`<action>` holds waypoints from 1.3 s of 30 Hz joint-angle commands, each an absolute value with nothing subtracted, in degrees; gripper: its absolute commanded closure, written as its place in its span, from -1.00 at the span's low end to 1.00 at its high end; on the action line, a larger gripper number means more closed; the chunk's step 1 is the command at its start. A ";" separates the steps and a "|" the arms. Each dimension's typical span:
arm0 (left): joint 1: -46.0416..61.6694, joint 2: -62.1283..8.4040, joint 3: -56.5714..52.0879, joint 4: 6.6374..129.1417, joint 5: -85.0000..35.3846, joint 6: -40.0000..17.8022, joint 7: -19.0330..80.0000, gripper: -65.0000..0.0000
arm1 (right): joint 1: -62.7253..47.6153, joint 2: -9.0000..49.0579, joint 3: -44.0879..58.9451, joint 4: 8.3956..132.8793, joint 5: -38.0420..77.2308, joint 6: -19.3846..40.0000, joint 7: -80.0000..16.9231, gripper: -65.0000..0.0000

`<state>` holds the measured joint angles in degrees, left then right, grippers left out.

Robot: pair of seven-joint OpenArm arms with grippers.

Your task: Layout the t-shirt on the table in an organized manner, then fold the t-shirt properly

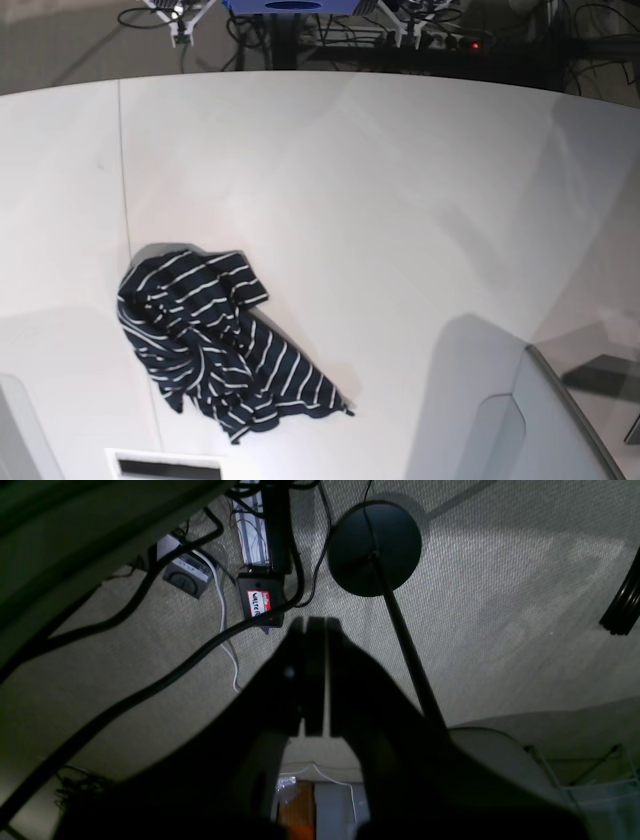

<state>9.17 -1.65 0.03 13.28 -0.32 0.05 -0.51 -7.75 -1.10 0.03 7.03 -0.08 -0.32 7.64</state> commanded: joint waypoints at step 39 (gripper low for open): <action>32.48 -11.56 0.22 95.52 -0.40 0.31 5.32 1.00 | -9.71 5.32 14.46 103.08 -0.13 0.13 -44.09 -0.52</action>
